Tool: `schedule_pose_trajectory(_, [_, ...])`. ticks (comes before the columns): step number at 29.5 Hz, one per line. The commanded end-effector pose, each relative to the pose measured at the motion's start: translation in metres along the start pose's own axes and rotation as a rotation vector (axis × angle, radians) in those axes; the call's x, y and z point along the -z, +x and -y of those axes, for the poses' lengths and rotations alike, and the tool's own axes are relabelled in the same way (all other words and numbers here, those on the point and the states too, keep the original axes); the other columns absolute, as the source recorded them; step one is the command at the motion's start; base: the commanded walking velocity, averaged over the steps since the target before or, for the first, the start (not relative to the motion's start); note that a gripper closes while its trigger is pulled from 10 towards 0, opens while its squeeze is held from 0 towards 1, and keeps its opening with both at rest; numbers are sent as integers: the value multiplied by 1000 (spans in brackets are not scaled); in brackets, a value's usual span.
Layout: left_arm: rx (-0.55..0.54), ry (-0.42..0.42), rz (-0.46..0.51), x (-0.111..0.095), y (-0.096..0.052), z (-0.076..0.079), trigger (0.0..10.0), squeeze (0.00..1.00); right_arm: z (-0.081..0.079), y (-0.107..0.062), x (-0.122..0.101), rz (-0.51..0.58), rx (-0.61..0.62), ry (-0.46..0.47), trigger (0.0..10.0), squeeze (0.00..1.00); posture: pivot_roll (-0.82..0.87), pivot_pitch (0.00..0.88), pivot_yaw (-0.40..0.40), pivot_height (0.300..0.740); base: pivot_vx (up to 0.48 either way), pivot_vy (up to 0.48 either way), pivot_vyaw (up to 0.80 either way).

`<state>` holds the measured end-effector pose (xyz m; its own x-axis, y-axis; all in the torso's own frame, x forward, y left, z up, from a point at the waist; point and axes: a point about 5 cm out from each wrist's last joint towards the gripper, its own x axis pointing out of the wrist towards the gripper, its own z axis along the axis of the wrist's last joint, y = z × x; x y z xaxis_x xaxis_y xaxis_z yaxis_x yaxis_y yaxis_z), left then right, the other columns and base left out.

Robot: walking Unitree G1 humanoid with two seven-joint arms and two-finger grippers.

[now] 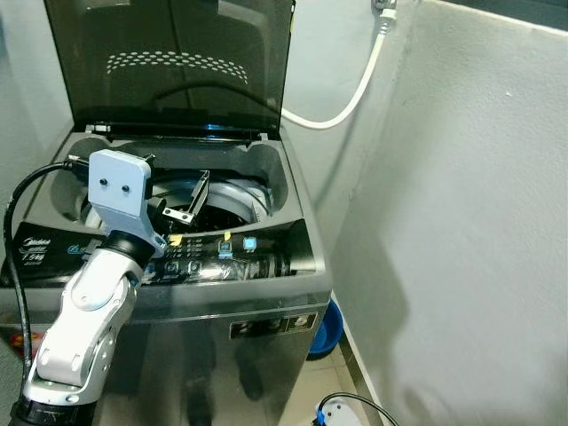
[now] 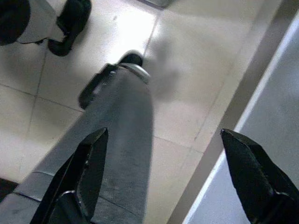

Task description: Clothes washing

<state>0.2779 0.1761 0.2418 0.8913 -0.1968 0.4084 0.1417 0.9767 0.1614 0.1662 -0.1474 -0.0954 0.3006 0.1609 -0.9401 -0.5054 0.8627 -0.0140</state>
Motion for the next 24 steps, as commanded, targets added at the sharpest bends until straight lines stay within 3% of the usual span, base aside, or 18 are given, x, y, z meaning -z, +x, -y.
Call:
schedule_pose_trajectory(1, [2, 5, -17, 3, -2, 1, 10000, 0, 1, 0, -1, 3, 1, -11, 10000, 0, 293, 0, -110, 740, -337, 0, 0])
schedule_pose_trajectory(24, [10, -49, -66, 16, -8, 22, 10000, 0, 6, -1, -3, 15, 0, -39, 10000, 0, 295, 0, -120, 740, -337, 0, 0])
